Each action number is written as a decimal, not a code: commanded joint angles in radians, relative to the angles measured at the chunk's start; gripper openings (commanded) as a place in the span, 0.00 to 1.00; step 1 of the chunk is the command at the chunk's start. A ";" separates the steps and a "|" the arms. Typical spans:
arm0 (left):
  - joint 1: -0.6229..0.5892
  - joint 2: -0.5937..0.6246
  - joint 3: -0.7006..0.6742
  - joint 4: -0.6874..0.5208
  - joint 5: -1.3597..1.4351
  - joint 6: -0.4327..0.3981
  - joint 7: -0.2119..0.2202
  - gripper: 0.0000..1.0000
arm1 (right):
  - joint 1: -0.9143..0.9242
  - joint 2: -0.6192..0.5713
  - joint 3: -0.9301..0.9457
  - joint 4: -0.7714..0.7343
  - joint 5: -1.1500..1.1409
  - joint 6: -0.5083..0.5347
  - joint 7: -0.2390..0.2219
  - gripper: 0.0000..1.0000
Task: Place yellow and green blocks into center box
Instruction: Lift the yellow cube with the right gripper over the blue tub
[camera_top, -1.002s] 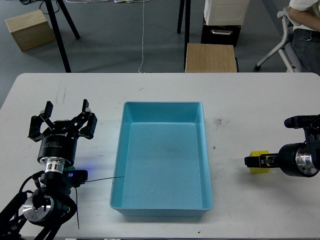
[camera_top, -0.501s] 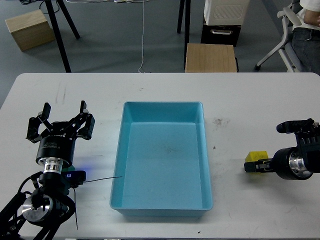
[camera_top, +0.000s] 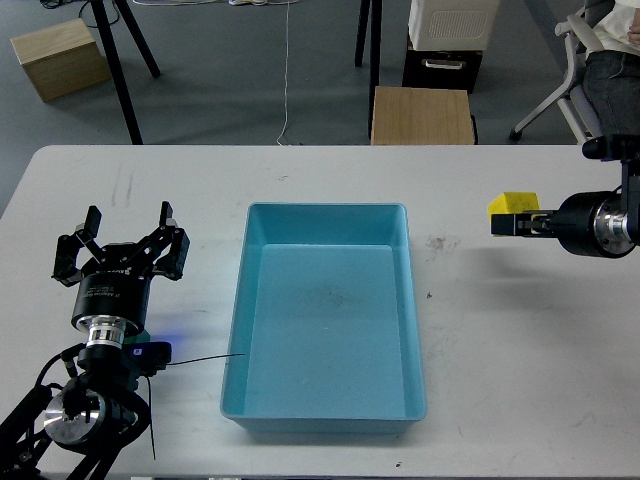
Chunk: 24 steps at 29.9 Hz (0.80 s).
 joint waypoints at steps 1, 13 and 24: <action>-0.001 0.000 0.000 0.000 0.000 0.000 0.000 1.00 | 0.117 -0.031 -0.003 0.004 -0.027 0.041 0.188 0.00; -0.001 0.000 -0.001 0.006 0.000 0.000 0.000 1.00 | 0.350 0.142 -0.081 0.034 -0.678 0.099 0.720 0.01; -0.005 0.003 -0.034 0.006 -0.002 0.000 0.000 1.00 | 0.479 0.500 -0.474 -0.028 -0.894 0.099 0.720 0.01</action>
